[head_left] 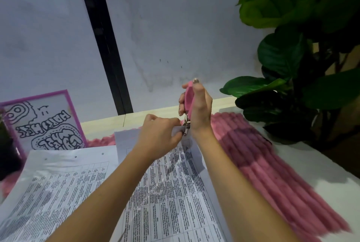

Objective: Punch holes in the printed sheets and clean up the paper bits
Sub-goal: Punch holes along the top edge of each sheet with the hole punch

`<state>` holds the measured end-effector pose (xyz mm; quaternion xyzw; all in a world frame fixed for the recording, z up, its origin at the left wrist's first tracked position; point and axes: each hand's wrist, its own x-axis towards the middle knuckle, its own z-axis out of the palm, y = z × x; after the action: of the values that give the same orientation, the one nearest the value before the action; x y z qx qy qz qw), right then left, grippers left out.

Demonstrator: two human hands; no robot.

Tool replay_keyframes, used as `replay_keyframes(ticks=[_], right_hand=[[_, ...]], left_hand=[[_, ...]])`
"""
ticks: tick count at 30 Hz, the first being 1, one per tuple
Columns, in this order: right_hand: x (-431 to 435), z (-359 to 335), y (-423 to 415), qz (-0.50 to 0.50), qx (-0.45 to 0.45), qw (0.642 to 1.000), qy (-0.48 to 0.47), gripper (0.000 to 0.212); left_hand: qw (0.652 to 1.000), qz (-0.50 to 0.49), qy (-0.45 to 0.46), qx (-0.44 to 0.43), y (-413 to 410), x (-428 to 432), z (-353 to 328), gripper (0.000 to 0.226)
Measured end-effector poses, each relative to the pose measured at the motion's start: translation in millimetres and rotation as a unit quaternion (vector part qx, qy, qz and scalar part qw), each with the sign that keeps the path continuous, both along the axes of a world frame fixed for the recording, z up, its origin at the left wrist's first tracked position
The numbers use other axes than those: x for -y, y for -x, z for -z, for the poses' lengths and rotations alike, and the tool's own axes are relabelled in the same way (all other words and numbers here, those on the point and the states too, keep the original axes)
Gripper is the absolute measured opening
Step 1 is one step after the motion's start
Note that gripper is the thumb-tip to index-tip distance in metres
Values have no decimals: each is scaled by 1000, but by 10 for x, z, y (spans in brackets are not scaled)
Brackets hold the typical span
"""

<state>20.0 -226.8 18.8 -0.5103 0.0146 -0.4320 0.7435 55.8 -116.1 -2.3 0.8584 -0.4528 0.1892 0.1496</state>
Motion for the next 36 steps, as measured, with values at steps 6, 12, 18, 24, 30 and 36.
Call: replay_keyframes(ticks=[6,12,18,24,30,36], right_hand=[[196,-195,151,15,-12,999,38,57],[622,-208,523,-86,-401,859,306,78],[541,-86,501,-127,-493,798,324,17],[362,-305,539,-3,-327,922,209,22],[67,-769,772,73,-245,936,240,20],[-115,-1145,1052,144,-157,938,274,54]], left_hand=[[1000,-20,16,-16,-71,-46,-64,21],[995,-16,74,-67,-158,-115,-235,25],[986,-21,167,-2,-127,-250,-403,33],[791,-160,407,-428,-85,-769,-355,127],[811,-85,327,-477,67,-1006,-292,40],[870,-21,379,-316,288,-990,-792,14]])
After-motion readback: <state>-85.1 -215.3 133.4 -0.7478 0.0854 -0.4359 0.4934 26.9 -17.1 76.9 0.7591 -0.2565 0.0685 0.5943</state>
